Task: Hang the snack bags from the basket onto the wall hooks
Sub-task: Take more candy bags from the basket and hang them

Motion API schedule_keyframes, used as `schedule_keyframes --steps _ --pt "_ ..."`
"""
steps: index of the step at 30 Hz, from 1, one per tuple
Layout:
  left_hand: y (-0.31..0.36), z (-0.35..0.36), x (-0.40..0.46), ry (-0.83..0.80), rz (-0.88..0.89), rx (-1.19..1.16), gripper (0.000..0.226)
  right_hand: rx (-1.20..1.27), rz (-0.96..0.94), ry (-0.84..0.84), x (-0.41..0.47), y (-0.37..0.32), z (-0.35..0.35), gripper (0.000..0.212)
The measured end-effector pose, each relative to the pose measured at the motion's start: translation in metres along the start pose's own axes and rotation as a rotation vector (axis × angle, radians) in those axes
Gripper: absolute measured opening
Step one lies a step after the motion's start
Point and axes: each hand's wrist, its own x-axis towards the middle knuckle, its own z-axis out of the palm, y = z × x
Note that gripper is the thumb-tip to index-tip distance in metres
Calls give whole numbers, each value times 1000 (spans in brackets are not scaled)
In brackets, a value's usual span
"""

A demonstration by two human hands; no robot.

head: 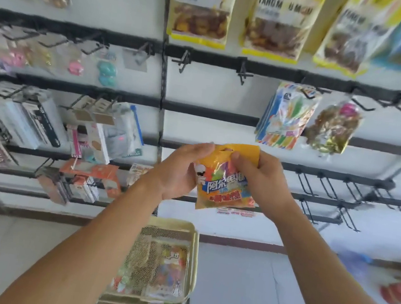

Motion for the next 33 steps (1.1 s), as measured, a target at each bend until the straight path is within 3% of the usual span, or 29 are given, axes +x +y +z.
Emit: schedule_keyframes --steps 2,6,12,21,24,29,33 --pt "10 33 7 -22 11 50 39 -2 -30 78 -12 -14 -25 26" --pt "31 101 31 103 94 325 9 -13 -102 192 -30 -36 -81 27" --pt "49 216 69 31 178 412 14 -75 -252 326 -49 -58 -189 29" --pt "21 363 145 14 239 575 7 -116 -314 355 -58 -47 -356 26" --pt "18 393 173 42 240 626 11 -77 -308 346 -47 -40 -395 22" --pt "15 421 227 109 355 700 14 -36 -303 275 -9 -32 -444 36" --pt "21 429 277 163 464 774 19 -20 -306 309 32 -34 -473 22"
